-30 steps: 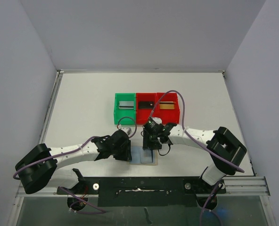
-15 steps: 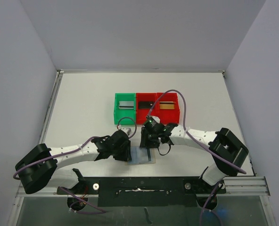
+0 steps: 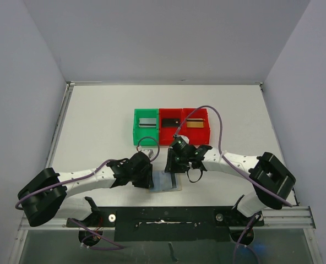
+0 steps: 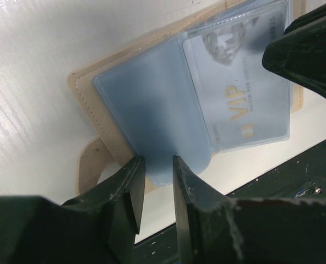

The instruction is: Take the credit cards out of the card holder

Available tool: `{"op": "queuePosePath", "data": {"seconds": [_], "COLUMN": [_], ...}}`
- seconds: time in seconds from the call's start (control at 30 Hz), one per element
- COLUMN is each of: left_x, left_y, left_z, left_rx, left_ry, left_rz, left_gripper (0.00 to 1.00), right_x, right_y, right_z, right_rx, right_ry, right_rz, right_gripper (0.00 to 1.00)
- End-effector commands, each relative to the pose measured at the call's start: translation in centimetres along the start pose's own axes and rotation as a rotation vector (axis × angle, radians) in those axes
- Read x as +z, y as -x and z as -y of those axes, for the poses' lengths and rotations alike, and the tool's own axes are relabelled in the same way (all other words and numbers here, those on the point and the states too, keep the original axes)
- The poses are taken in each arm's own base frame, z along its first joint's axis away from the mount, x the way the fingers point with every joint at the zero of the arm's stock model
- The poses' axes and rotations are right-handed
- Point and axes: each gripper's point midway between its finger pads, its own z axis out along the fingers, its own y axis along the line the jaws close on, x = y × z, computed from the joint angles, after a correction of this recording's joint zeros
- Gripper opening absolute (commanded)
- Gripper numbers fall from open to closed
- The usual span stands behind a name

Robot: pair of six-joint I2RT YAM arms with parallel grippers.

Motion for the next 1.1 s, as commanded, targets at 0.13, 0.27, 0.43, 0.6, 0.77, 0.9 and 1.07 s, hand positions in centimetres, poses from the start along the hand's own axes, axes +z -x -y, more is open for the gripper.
{"op": "queuePosePath", "data": {"seconds": [0.13,0.27,0.43,0.6,0.77,0.9,1.07], "left_x": [-0.9,-0.9,-0.9,-1.0,-1.1,-1.0,-0.9], "left_y": [1.7,1.7,2.0,2.0,1.7,1.4,1.0], "left_z": [1.4,1.3,1.6,1.6,1.2,0.9,0.7], "left_rx": [-0.004,-0.012,-0.022,-0.025,-0.026,-0.03,-0.03], "left_ry": [-0.047,-0.042,-0.048,-0.056,-0.047,-0.04,-0.035], "left_rz": [0.073,0.075,0.085,0.088,0.088,0.083,0.068], "left_gripper": [0.22,0.21,0.2,0.2,0.2,0.21,0.22], "right_x": [-1.9,-2.1,-1.8,-1.1,-1.1,-0.9,-0.1], "right_y": [1.5,1.5,1.3,1.4,1.6,1.4,1.0], "right_z": [-3.0,-3.0,-3.4,-2.7,-0.3,0.0,-0.5], "right_rx": [0.086,0.117,0.104,0.12,0.087,0.056,0.025], "right_ry": [0.244,0.325,0.35,0.289,0.103,0.057,0.051], "right_rz": [0.054,0.058,0.032,0.036,0.057,0.051,0.029], "right_gripper": [0.28,0.28,0.28,0.29,0.35,0.4,0.43]}}
